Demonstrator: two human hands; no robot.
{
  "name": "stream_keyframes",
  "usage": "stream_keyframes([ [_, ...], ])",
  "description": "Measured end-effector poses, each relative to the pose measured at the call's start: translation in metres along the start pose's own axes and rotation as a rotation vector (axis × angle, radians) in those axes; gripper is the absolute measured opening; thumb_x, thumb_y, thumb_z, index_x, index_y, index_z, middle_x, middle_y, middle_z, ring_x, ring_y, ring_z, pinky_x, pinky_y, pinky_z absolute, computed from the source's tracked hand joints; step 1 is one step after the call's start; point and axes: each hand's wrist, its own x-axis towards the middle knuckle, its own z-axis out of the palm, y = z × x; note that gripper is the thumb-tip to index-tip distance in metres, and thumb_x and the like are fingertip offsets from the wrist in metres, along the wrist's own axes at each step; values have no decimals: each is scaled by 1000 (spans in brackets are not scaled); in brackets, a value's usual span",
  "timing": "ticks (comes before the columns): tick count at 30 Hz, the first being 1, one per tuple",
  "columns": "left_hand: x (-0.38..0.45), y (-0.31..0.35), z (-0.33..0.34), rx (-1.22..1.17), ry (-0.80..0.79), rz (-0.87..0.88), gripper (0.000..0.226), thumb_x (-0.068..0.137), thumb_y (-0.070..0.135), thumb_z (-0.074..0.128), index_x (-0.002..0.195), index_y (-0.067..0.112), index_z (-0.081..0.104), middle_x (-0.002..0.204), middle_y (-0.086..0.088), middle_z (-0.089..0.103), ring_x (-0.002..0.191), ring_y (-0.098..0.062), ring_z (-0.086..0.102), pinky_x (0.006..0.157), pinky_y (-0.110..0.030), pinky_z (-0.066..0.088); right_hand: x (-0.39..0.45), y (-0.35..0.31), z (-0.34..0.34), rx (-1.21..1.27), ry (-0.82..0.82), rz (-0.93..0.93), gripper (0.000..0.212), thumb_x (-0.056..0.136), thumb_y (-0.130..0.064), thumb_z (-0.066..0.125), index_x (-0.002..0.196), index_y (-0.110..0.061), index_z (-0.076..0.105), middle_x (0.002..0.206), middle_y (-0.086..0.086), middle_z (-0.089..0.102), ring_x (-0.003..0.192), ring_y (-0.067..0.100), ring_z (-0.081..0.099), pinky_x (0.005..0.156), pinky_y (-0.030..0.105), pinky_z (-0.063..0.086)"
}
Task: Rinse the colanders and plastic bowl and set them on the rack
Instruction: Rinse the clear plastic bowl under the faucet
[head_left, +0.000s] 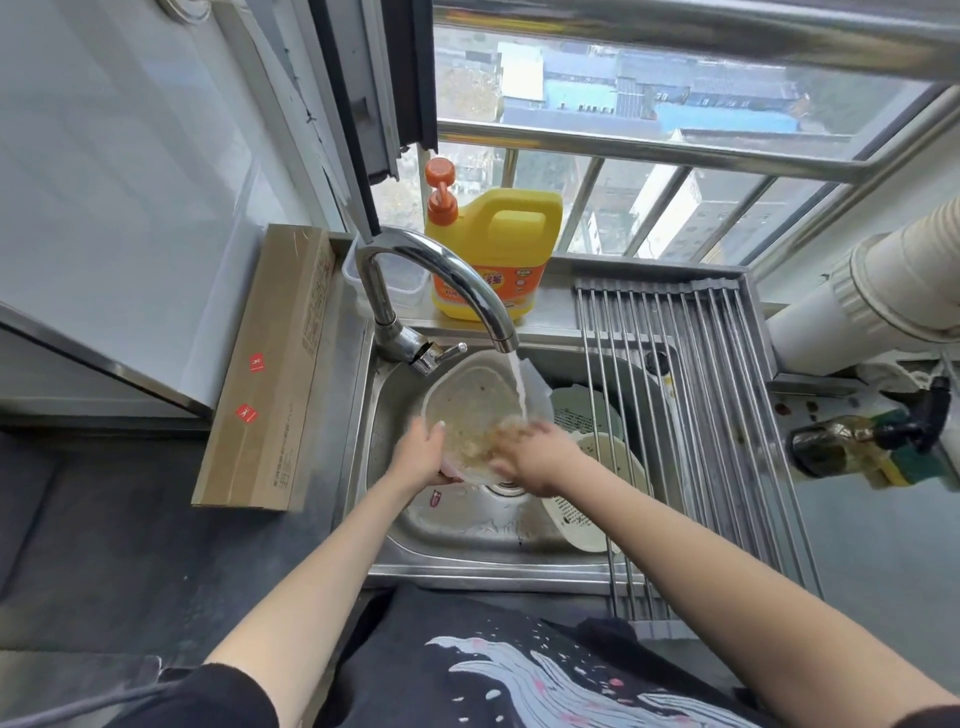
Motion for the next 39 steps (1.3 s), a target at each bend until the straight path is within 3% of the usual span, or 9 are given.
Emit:
stream_keyframes([
  [3, -2, 4, 1, -24, 13, 13, 21, 102, 25, 35, 117, 9, 38, 106, -13, 50, 61, -22, 63, 48, -34, 58, 0, -2, 4, -22, 121, 178, 75, 98, -58, 11, 152, -7, 11, 157, 15, 18, 148, 27, 10, 120, 43, -1],
  [6, 1, 5, 3, 36, 34, 40, 25, 101, 27, 36, 117, 8, 39, 109, -17, 53, 80, -32, 65, 69, -48, 59, -3, -11, 0, 57, -36, 15, 72, 98, -58, 9, 144, -11, 38, 150, 14, 37, 142, 25, 28, 119, 49, 2],
  [9, 0, 3, 1, -60, 17, 8, 27, 102, 25, 37, 123, 8, 37, 105, -11, 52, 73, -20, 66, 69, -49, 59, 0, 2, -1, -23, 173, 138, 78, 96, -60, 6, 134, -9, 52, 136, 13, 55, 137, 22, 39, 120, 43, 0],
  [14, 2, -3, 4, 2, 25, 25, 20, 100, 26, 38, 116, 14, 38, 120, -16, 51, 102, -36, 60, 82, -54, 54, 0, -3, 9, -61, -52, -111, 72, 97, -59, 7, 140, -15, 46, 150, 9, 39, 143, 24, 26, 118, 49, 4],
  [18, -1, -6, 3, -18, 3, 0, 23, 101, 26, 38, 119, 13, 37, 117, -13, 50, 101, -36, 61, 81, -54, 55, 3, 8, 5, -174, 118, 106, 86, 92, -66, 2, 142, -9, 42, 145, 15, 44, 146, 26, 19, 119, 47, -6],
  [26, -2, 2, 2, -115, -67, -40, 33, 101, 20, 37, 132, 9, 31, 117, -15, 49, 85, -33, 65, 75, -56, 57, 6, 11, 14, 28, 228, 67, 107, 73, -75, -20, 152, -16, 22, 150, 15, 37, 147, 27, 16, 120, 45, 3],
  [31, 2, 7, 5, -27, -81, 27, 25, 98, 17, 38, 123, 12, 38, 105, -15, 59, 84, -34, 65, 74, -56, 56, 1, 5, 2, 55, 61, -215, 54, 103, -42, 14, 153, -22, 16, 160, 3, 14, 148, 21, 9, 120, 45, 9],
  [35, -3, 13, 0, -74, -169, -14, 26, 100, 10, 31, 124, 13, 40, 105, -10, 56, 74, -23, 61, 55, -42, 60, 8, 10, -2, 6, 200, -39, 54, 103, -39, 21, 153, -27, 5, 161, -1, -2, 148, 28, 0, 119, 50, -3],
  [39, -4, -3, -4, -27, -270, -100, 31, 98, 9, 32, 123, -3, 45, 91, -29, 57, 54, -26, 61, 48, -36, 58, 10, 1, -10, -212, 49, -315, 57, 102, -36, 33, 153, -27, 11, 161, -3, 6, 148, 18, 5, 118, 44, 5],
])
